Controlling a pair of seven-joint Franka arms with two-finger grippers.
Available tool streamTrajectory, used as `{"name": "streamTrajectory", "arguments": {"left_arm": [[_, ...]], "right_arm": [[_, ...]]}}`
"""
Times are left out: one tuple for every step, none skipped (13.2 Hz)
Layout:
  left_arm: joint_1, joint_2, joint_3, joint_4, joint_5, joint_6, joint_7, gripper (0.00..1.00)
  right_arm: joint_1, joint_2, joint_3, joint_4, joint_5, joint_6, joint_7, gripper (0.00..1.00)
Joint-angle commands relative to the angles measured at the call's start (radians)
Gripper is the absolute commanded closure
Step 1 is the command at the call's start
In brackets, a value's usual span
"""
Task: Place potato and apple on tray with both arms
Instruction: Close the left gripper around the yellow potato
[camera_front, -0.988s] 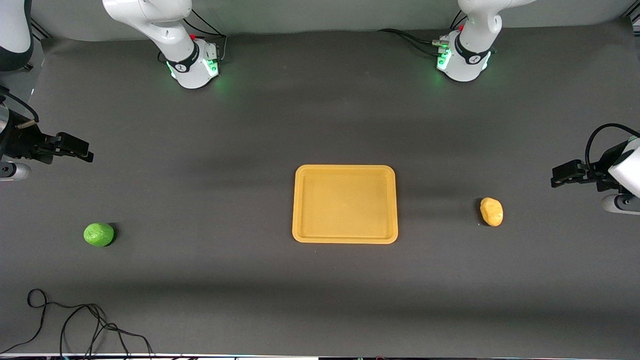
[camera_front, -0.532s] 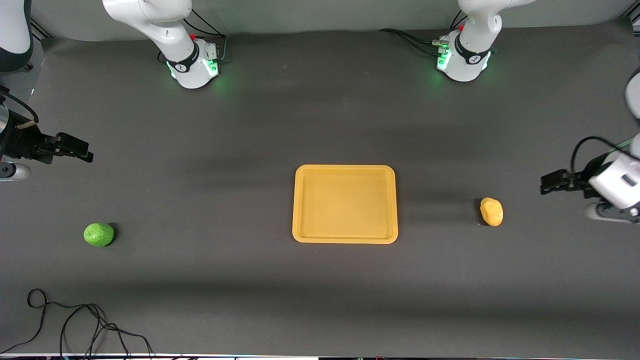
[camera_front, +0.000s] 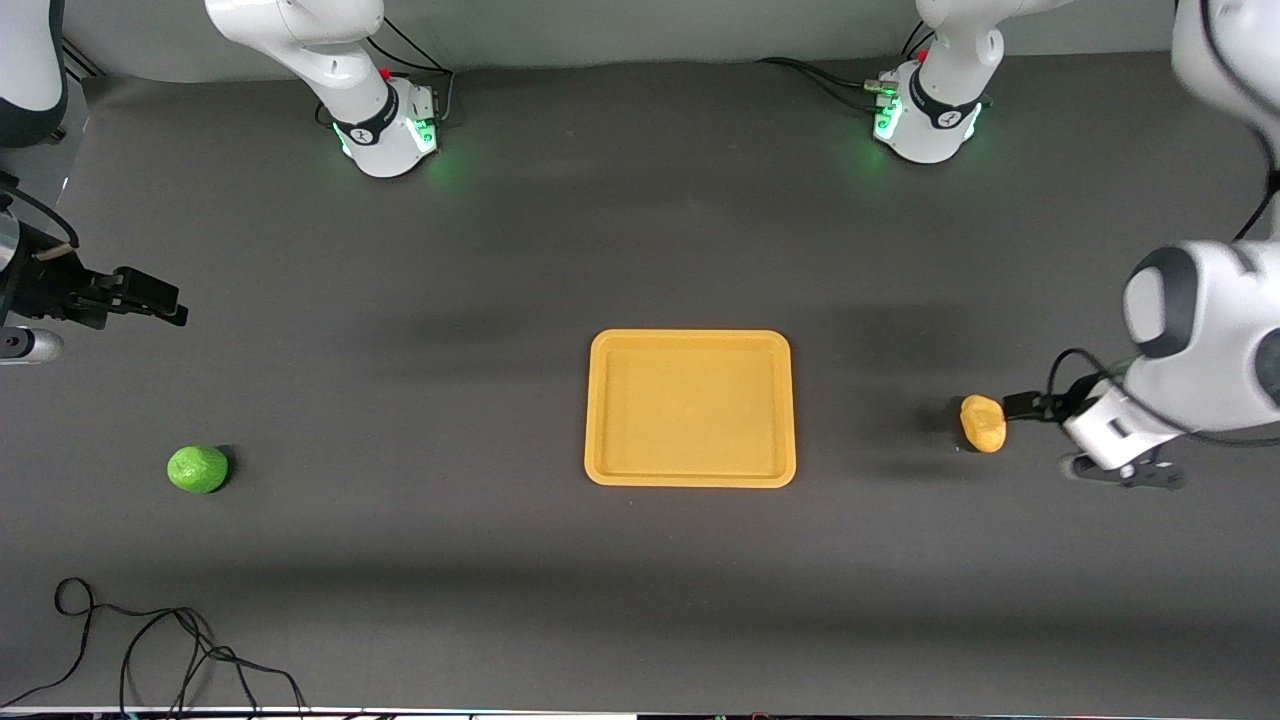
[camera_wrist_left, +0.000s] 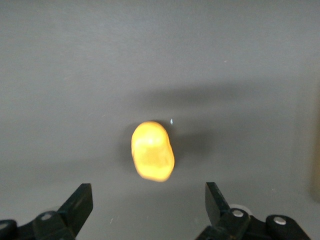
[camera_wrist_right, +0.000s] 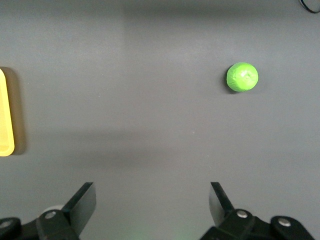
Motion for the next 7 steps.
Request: {"name": "streamTrajectory", "arguments": {"left_arm": [[-0.01, 0.105, 0.004, -0.008, 0.002, 0.096, -0.007, 0.0], [-0.013, 0.133, 0.006, -0.019, 0.007, 0.116, -0.01, 0.0], [-0.015, 0.159, 0.006, -0.019, 0.014, 0.129, -0.013, 0.0], [-0.013, 0.163, 0.006, -0.02, 0.014, 0.125, -0.013, 0.0], [-0.007, 0.162, 0.006, -0.022, 0.016, 0.105, -0.013, 0.0], [-0.009, 0.154, 0.006, -0.039, 0.014, 0.103, -0.013, 0.0], [-0.007, 0.153, 0.007, -0.048, 0.016, 0.103, -0.016, 0.01]], "right_arm": [[0.015, 0.009, -0.011, 0.023, -0.006, -0.019, 0.022, 0.0], [0.015, 0.009, -0.011, 0.022, -0.006, -0.019, 0.022, 0.0], [0.015, 0.009, -0.011, 0.021, -0.006, -0.019, 0.022, 0.0], [0.015, 0.009, -0.011, 0.021, -0.006, -0.019, 0.022, 0.0], [0.015, 0.009, -0.011, 0.021, -0.006, -0.019, 0.022, 0.0], [0.015, 0.009, -0.011, 0.021, -0.006, -0.019, 0.022, 0.0], [0.015, 0.009, -0.011, 0.021, -0.006, -0.019, 0.022, 0.0]]}}
